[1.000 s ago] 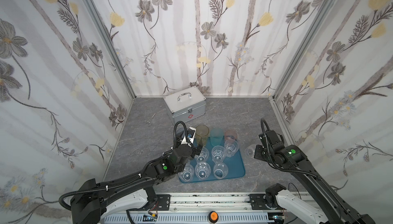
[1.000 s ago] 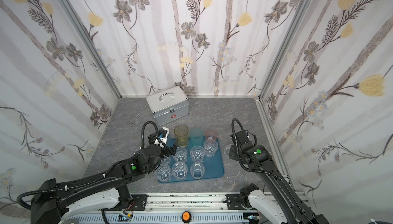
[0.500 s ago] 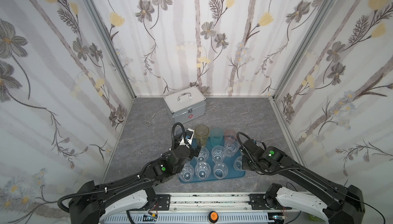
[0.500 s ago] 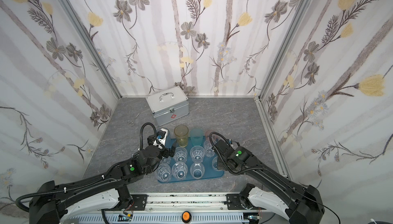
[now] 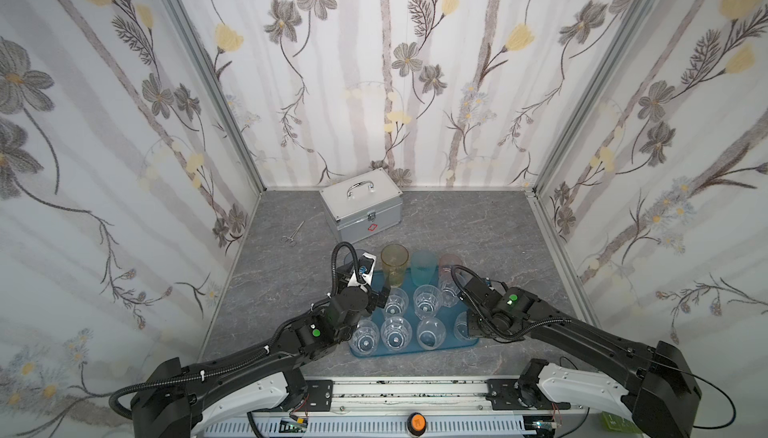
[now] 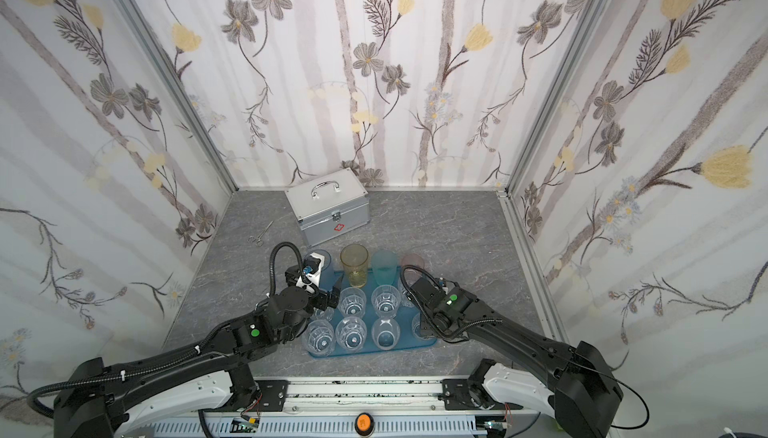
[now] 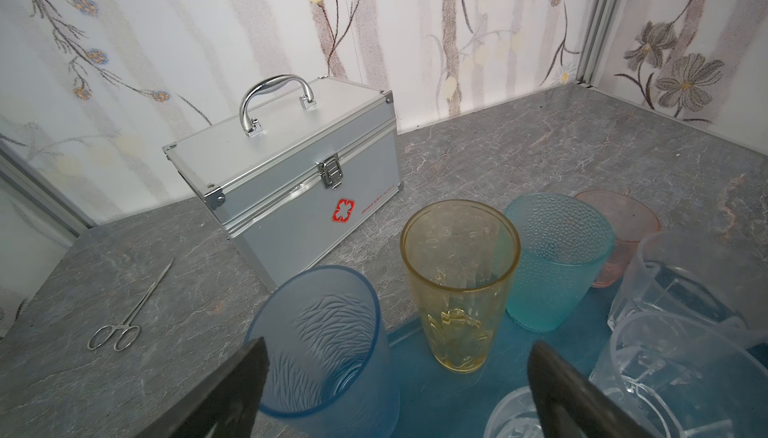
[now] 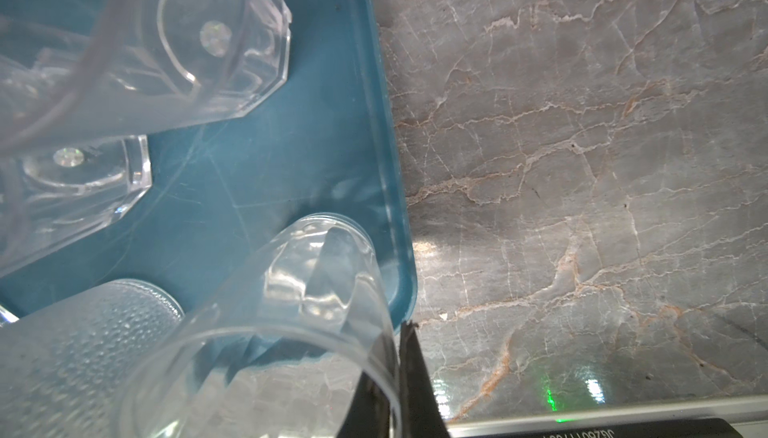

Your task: Place the glasses into the tray

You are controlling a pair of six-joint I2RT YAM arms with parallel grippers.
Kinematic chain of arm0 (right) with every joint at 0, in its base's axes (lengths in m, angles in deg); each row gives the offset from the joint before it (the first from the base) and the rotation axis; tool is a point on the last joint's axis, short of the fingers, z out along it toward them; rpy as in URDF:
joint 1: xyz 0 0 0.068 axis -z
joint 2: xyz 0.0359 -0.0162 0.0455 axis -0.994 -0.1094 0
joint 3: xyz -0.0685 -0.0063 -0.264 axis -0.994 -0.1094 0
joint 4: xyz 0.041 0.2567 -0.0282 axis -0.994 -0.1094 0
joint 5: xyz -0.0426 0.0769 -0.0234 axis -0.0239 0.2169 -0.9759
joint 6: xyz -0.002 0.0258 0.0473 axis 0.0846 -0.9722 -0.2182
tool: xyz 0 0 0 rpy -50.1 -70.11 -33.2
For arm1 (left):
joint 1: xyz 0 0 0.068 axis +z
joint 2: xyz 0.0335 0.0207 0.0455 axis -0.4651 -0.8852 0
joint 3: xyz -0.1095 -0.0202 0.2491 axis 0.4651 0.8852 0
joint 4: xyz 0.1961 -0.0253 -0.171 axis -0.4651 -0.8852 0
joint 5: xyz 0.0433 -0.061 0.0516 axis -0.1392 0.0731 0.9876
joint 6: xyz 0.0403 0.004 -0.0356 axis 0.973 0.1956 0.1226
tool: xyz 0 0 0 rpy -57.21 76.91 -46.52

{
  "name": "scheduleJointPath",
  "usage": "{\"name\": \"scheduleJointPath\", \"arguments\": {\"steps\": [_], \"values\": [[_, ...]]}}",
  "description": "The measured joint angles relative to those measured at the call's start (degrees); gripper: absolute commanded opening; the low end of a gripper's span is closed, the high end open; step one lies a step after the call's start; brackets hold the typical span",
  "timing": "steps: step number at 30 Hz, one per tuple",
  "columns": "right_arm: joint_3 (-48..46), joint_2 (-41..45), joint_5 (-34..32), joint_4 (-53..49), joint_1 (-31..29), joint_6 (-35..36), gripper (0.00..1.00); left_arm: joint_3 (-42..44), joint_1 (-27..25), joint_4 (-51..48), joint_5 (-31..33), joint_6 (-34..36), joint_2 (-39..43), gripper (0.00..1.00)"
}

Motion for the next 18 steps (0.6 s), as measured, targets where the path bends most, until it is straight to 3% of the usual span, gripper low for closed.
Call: {"name": "scheduleJointPath", "arguments": {"steps": [5, 10, 18], "values": [[1.3, -0.9, 1.1, -0.4, 0.0, 0.7, 0.23, 0.0, 0.1, 0.0, 0.1, 0.0, 0.0, 1.0], [8.8, -0.9, -0.2, -3.1, 0.2, 2.6, 0.35, 0.0, 0.1, 0.0, 0.3, 0.0, 1.0, 1.0], [22.5, 1.4, -6.6, -8.2, 8.9, 8.8, 0.42, -1.3, 1.1, -1.8, 2.1, 1.4, 5.7, 1.0]]}}
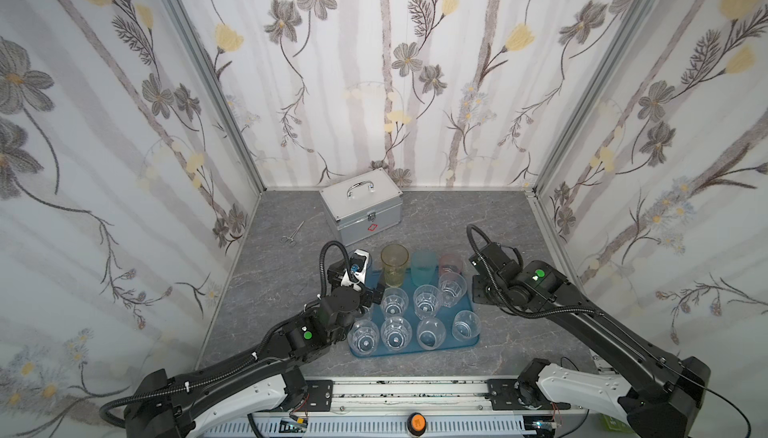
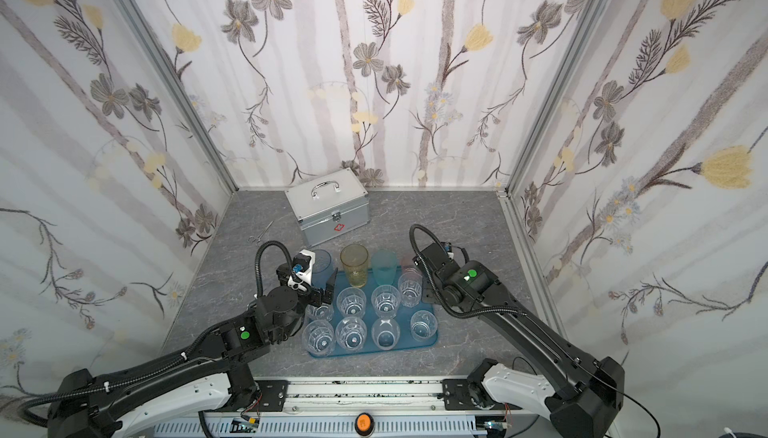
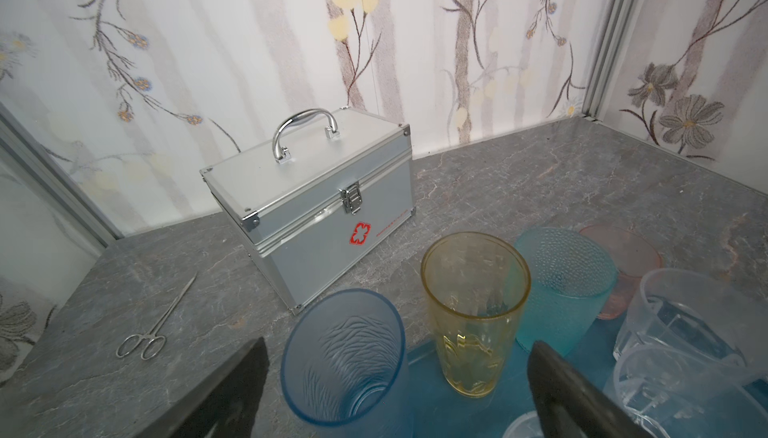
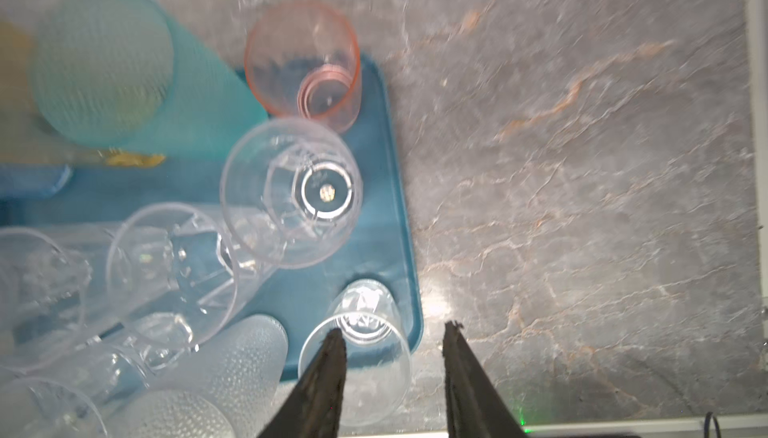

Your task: Place the glasses into the tray

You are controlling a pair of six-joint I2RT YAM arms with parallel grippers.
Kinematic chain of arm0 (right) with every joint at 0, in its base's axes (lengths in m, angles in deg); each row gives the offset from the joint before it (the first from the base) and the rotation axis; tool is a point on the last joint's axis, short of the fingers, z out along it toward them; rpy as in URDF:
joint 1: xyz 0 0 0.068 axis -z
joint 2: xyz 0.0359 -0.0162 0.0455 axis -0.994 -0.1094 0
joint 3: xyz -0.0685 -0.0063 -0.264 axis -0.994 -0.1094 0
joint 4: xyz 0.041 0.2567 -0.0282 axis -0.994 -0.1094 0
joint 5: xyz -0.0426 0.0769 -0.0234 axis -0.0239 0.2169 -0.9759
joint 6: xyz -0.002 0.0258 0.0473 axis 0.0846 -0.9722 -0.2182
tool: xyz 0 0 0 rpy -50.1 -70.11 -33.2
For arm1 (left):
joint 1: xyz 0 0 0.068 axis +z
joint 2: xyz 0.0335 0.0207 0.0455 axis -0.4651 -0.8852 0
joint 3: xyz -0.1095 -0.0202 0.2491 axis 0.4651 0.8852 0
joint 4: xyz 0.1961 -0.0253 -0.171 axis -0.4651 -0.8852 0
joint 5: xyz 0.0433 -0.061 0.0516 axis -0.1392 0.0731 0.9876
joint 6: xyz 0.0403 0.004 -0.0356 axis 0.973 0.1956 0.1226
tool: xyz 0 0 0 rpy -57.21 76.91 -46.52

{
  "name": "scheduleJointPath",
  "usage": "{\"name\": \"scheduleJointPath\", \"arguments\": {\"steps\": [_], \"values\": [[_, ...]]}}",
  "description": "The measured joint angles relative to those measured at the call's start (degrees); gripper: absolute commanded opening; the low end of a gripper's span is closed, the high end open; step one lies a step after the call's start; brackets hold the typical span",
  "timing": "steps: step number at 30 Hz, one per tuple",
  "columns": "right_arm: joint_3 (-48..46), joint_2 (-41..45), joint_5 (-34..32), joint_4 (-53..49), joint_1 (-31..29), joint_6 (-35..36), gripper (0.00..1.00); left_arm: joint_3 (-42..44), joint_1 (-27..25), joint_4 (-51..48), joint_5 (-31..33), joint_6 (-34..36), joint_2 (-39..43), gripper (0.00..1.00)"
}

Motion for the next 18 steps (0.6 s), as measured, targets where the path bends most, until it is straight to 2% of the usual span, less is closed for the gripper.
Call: {"name": "scheduleJointPath", "arguments": {"steps": [3, 6, 9, 11, 13, 18], "values": [[2.0, 3.6, -2.9, 3.6, 4.1, 2.6, 0.51, -0.1, 3.1, -1.4, 0.3, 0.0, 1.9, 1.0], [-1.9, 9.4, -8.4, 13.1, 7.7, 5.8, 0.72, 0.7, 8.8, -2.0, -0.2, -1.7, 4.7, 1.0], [-13.5, 15.4, -14.4, 28.0, 14.1, 11.1, 0.97, 3.2, 18.4, -1.3, -2.9, -6.3, 6.7, 1.0], [-22.0, 17.2, -16.6, 38.9, 17.8, 15.1, 1.0, 6.3, 24.1, 0.8, -3.5, -10.3, 7.6, 1.0], [-27.4, 16.0, -16.6, 47.5, 20.7, 18.0, 1.0, 9.3, 27.7, 3.0, -4.5, -13.9, 7.8, 1.0], [-32.0, 11.4, -18.3, 63.4, 25.0, 22.1, 1.0, 13.4, 29.6, 10.0, 2.6, -16.0, 4.4, 1.0]]}}
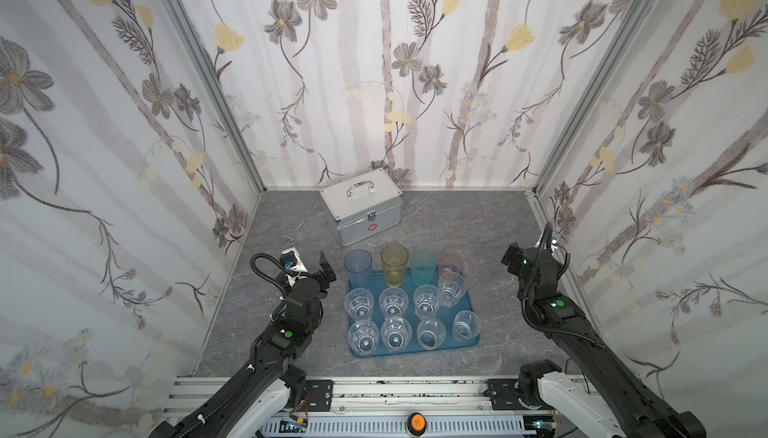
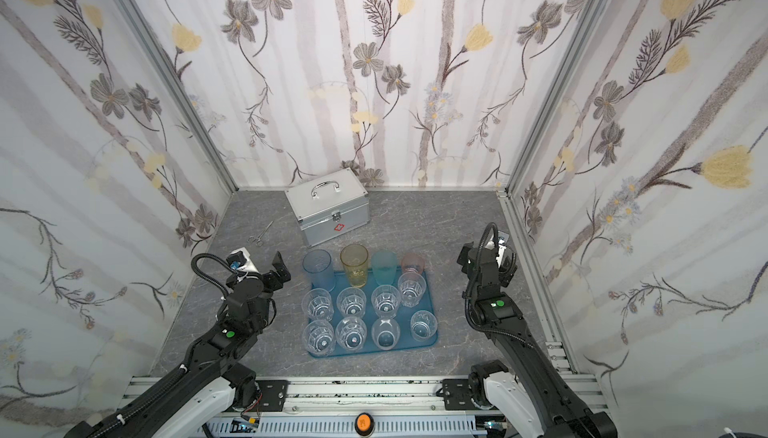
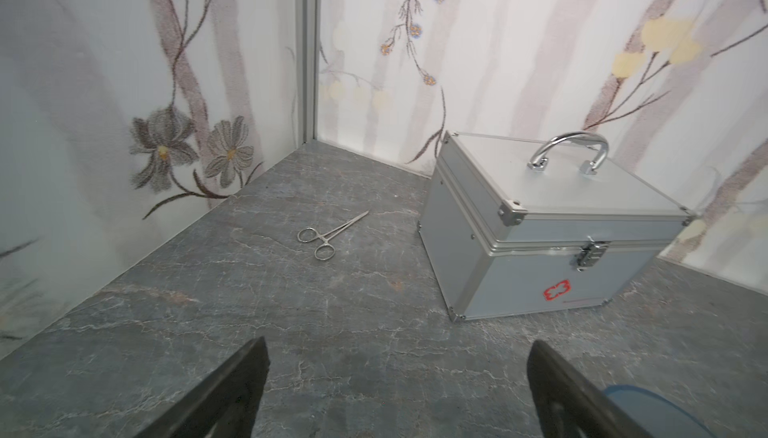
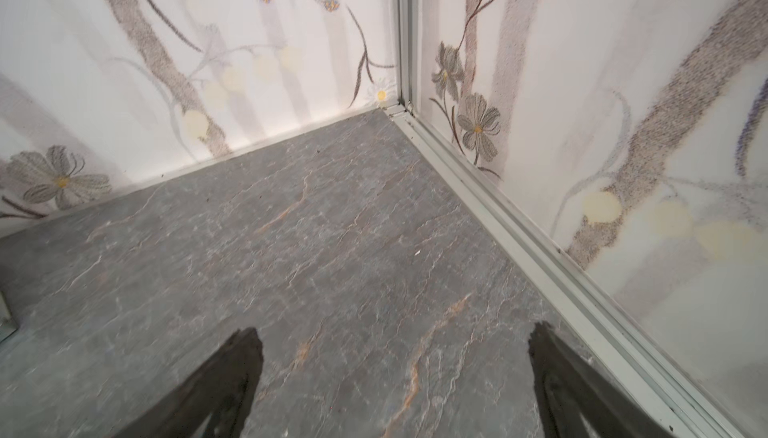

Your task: Place the glasses into the tray

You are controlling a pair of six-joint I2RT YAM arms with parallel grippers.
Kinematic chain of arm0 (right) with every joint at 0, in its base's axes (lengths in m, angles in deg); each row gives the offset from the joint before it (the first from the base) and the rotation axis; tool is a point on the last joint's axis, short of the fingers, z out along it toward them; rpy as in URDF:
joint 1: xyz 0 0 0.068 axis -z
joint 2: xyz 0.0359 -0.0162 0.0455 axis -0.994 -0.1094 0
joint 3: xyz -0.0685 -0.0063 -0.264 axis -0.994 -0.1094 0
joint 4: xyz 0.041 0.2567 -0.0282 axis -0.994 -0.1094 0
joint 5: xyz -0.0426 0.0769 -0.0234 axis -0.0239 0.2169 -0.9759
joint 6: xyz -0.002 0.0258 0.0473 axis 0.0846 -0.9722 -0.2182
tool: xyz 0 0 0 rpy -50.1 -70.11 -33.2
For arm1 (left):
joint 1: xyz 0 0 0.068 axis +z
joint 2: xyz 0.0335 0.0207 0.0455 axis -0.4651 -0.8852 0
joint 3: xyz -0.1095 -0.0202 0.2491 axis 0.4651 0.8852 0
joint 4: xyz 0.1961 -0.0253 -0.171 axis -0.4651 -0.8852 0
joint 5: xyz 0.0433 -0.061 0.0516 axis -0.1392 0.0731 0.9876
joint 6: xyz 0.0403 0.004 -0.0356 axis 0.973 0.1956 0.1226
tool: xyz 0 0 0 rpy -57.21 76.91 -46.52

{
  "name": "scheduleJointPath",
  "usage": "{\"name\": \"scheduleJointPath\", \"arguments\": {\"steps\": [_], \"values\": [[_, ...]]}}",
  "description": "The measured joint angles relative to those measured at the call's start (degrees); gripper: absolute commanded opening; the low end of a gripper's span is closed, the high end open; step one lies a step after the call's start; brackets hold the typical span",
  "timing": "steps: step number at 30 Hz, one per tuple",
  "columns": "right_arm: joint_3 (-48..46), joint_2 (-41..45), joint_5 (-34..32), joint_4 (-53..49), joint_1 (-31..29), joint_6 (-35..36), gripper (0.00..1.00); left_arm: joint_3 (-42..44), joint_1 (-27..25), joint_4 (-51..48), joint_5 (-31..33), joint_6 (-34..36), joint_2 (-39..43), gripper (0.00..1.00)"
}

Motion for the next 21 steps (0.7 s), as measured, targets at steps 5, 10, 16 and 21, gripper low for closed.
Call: {"name": "scheduleJointPath", "arguments": {"steps": [5, 10, 16, 21], "values": [[-7.7, -1.0, -1.3, 13.6, 3.1, 5.9, 1.0, 6.1, 0.4, 10.4, 7.5, 4.4, -4.3, 1.0], [-12.7, -5.2, 0.1, 26.0, 6.3, 10.2, 1.0, 9.7, 4.7, 23.1, 8.6, 9.1, -11.5, 1.0], [-13.6, -13.2, 4.0, 35.7, 7.0, 11.0, 1.0, 9.9, 11.7, 34.1, 0.9, 10.4, -22.5, 1.0], [-13.4, -17.0, 7.2, 42.4, 7.1, 11.6, 1.0, 6.4, 13.3, 42.3, -6.3, 13.0, -32.3, 1.0]]}}
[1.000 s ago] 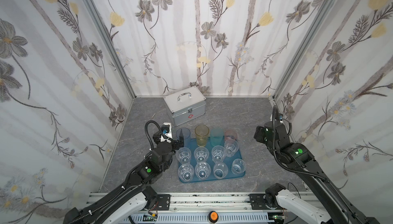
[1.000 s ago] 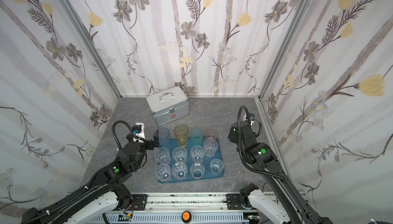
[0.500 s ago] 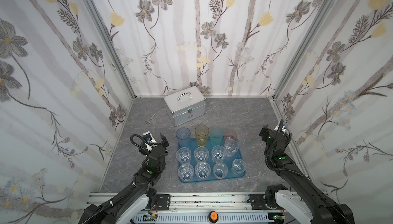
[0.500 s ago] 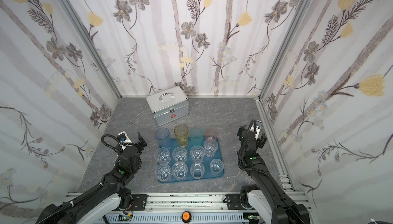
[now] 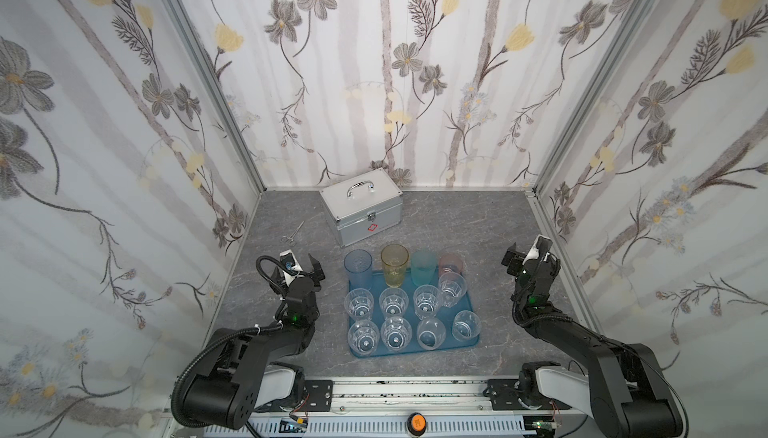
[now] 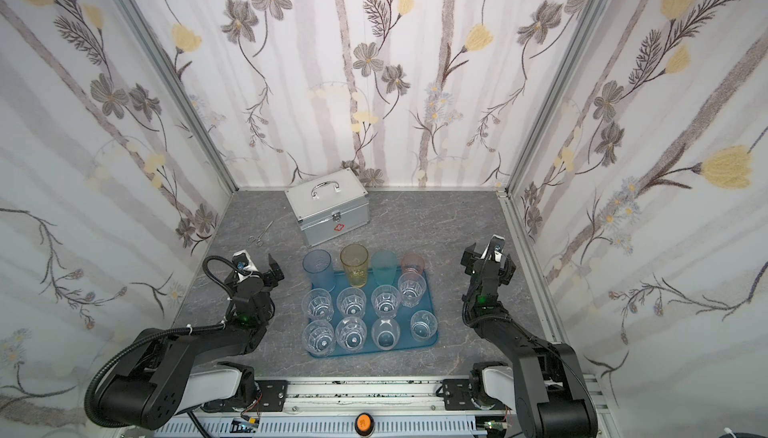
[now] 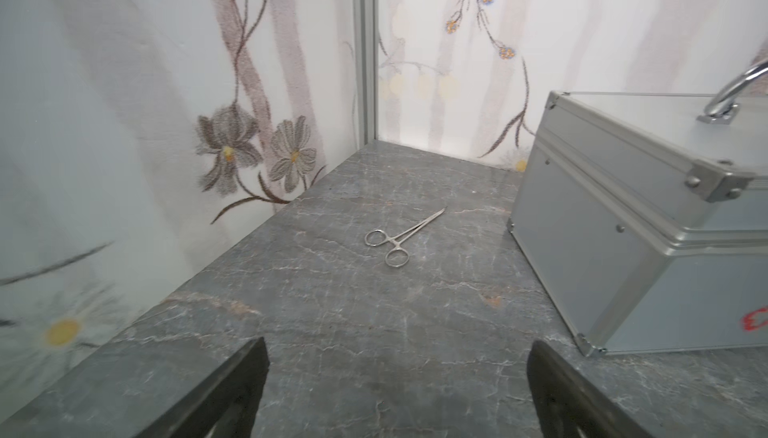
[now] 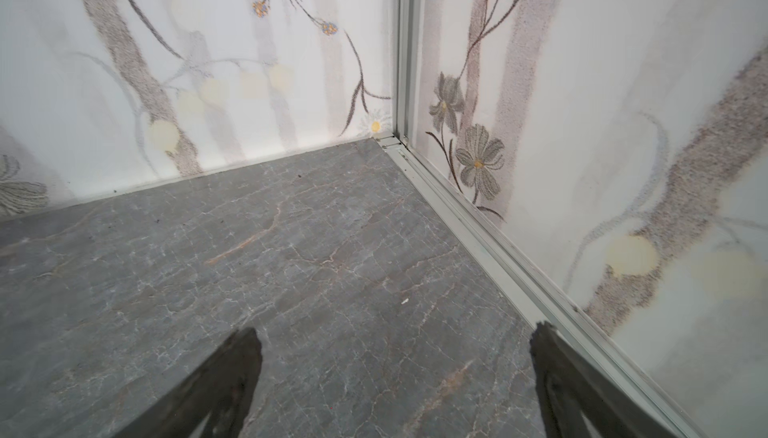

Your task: Place the glasses into the tray

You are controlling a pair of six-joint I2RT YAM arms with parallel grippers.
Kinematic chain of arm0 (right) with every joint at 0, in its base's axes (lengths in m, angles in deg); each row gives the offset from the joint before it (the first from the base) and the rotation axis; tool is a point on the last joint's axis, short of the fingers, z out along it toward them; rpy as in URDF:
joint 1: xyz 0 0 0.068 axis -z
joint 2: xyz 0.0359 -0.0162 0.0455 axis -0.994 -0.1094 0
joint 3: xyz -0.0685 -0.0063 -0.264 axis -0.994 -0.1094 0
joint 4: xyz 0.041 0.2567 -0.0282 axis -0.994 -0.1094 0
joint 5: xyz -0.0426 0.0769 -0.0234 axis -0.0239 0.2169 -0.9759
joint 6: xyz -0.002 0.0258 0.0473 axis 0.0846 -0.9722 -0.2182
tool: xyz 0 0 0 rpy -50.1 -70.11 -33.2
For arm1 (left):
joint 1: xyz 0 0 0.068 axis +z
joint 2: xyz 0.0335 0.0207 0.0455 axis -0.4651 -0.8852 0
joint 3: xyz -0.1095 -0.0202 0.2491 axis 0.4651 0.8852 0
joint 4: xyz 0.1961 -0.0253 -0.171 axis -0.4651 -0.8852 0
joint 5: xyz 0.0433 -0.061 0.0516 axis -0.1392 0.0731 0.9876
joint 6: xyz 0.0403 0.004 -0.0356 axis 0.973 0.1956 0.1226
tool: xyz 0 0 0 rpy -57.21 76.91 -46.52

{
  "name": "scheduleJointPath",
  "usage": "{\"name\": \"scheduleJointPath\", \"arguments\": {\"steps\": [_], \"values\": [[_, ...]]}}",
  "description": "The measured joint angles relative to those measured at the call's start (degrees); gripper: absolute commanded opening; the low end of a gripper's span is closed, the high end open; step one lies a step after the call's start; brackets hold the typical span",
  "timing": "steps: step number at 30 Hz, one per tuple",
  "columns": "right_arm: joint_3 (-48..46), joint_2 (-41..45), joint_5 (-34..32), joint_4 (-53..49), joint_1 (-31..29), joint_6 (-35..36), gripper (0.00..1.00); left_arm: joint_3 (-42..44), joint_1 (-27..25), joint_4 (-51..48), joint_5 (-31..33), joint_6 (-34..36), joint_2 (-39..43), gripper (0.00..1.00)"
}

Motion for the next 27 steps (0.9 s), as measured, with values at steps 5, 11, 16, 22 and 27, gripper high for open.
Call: {"name": "scheduleJointPath", "arguments": {"steps": [5, 11, 16, 22, 27], "values": [[-0.6, -1.3, 4.2, 6.4, 0.0, 1.0, 1.0, -2.2, 0.8, 7.7, -4.0, 3.5, -7.1, 1.0], [-6.5, -5.2, 7.0, 17.9, 0.5, 2.3, 1.0, -0.9, 2.0, 15.0, -6.6, 4.7, -11.9, 1.0], [-7.8, -8.2, 8.4, 26.1, 1.2, 2.4, 1.0, -0.5, 2.7, 18.5, -7.1, 4.7, -12.1, 1.0], [-7.0, -8.6, 9.1, 27.6, 2.1, 2.2, 1.0, -0.5, 5.5, 19.8, -9.4, 3.1, -13.8, 1.0], [-7.0, -8.6, 9.6, 28.3, 2.2, 2.1, 1.0, -2.5, 6.1, 19.2, -11.3, 1.9, -15.8, 1.0]]}}
